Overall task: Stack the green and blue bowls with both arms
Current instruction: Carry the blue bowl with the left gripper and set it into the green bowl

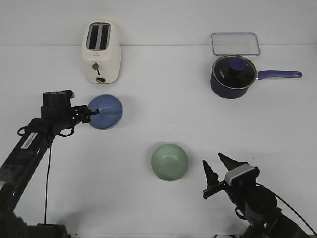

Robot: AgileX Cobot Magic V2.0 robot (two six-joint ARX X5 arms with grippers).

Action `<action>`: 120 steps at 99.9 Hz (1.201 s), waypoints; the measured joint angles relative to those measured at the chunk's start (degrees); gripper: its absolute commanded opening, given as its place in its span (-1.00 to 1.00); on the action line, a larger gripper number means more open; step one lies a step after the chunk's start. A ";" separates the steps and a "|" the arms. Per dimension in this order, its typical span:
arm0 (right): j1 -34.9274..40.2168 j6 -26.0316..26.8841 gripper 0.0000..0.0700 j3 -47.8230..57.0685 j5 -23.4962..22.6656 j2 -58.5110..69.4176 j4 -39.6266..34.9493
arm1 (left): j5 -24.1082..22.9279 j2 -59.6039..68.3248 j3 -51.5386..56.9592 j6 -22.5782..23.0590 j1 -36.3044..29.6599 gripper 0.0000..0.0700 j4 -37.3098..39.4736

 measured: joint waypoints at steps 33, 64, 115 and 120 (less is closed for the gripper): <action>0.00 -0.11 0.15 -0.02 1.51 0.00 0.02 | 1.33 -6.47 0.63 -1.77 -20.59 -0.98 -3.91; 0.00 -0.24 0.15 -0.02 1.55 0.00 0.04 | -4.52 2.45 0.50 -4.09 -37.00 -0.98 -1.75; 0.00 -0.24 0.16 -0.02 1.55 0.00 0.02 | -4.96 3.08 0.31 -4.15 -36.98 0.01 -2.08; 0.00 -0.24 0.16 -0.02 1.55 0.00 0.02 | -6.40 0.20 0.15 -3.87 -36.00 0.01 -2.69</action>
